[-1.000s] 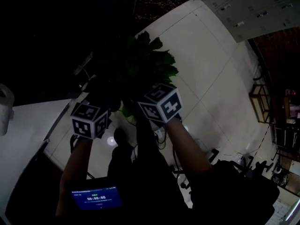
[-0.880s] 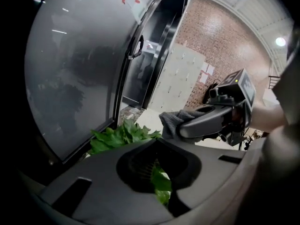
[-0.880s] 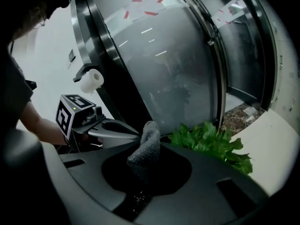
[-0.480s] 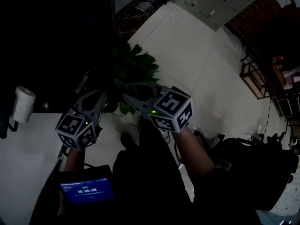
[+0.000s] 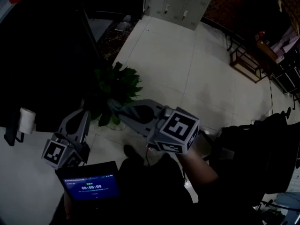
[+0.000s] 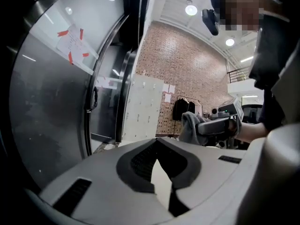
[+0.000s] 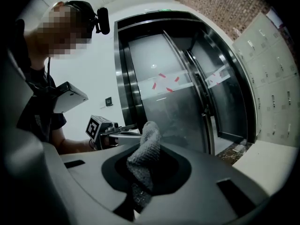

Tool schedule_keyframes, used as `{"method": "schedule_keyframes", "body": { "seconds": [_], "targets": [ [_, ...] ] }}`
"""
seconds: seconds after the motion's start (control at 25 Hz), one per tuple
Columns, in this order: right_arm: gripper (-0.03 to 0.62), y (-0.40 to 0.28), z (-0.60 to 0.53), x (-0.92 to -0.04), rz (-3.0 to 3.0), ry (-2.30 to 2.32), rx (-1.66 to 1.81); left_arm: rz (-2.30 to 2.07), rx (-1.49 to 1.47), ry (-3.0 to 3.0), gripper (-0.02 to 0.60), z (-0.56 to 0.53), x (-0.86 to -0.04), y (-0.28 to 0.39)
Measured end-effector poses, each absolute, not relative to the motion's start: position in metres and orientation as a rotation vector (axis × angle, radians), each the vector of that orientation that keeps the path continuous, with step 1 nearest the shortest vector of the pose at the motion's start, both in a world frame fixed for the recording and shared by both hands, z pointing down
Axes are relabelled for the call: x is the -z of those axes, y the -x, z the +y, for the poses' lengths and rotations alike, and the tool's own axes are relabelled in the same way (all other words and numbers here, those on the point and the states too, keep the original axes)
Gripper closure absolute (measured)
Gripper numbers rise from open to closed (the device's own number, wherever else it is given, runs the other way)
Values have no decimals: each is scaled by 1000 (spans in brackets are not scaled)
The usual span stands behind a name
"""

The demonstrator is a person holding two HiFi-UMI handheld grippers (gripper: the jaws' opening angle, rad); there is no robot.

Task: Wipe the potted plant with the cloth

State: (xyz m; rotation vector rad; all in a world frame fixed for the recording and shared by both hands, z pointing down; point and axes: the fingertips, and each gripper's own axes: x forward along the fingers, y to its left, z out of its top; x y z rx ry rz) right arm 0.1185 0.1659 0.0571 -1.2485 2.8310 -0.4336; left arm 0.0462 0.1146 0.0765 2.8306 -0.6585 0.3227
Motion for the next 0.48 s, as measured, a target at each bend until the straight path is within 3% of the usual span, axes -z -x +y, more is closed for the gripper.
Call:
{"method": "schedule_keyframes", "body": {
  "seconds": [0.48],
  "targets": [
    [566,-185,317,-32,2879,1162,377,-753,-201,-2780,592,273,-49,-108]
  ]
}}
